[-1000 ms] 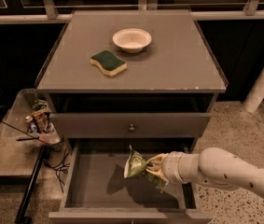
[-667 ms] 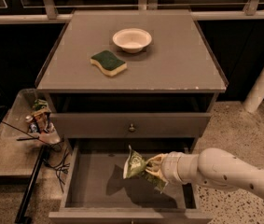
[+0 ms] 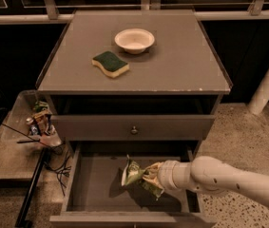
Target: Place green jalapeno chip bag into middle drawer
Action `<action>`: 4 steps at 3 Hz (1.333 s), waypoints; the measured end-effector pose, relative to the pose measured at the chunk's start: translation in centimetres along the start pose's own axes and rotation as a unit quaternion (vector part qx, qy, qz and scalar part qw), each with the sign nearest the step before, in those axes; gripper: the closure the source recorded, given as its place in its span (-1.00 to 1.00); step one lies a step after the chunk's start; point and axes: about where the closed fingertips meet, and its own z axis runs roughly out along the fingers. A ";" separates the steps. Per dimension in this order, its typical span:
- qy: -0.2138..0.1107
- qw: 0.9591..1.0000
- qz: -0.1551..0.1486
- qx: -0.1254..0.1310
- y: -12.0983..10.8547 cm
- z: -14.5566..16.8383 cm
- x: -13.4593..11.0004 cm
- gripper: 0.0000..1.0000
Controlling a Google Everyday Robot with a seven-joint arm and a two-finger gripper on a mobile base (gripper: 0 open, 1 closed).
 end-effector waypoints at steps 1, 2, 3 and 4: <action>-0.008 1.000 0.016 -0.001 0.0 2.8 2.4 1.00; -0.024 0.999 0.019 0.019 -1.0 4.9 4.4 1.00; -0.036 0.998 0.000 0.047 -2.7 6.1 4.9 1.00; -0.044 0.997 -0.014 0.064 -3.8 7.2 5.2 1.00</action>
Offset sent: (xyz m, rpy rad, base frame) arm 0.0401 -0.0114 -0.0950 0.0832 -0.0687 -0.0821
